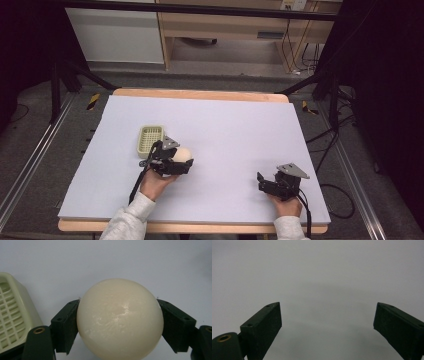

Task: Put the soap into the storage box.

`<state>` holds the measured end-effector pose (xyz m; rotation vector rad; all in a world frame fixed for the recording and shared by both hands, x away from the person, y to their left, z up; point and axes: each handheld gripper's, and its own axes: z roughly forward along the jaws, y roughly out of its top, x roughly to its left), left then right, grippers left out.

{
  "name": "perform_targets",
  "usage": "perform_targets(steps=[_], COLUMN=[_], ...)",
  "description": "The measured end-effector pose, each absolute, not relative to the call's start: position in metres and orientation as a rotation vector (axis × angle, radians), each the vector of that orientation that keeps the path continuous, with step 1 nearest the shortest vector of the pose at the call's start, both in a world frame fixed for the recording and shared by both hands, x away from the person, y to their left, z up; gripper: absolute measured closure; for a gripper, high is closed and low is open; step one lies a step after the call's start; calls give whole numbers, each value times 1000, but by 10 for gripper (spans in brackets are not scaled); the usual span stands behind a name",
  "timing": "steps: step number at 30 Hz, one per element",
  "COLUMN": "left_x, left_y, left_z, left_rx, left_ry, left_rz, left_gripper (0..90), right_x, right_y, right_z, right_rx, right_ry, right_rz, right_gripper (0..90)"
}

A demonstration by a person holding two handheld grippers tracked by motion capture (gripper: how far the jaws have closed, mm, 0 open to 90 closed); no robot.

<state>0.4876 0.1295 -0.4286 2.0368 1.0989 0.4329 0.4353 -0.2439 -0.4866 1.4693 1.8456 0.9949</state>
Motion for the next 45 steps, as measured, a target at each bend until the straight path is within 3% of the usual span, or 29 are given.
perform_targets(steps=[45], left_x=[506], left_y=[205], left_z=[-406], left_rx=[1936], left_ry=[1232], left_rz=[494], left_gripper=[236], right_x=[436], right_y=[-244], right_z=[-487], right_rx=[1468], right_ry=[1847], right_rz=[989], right_gripper=[86])
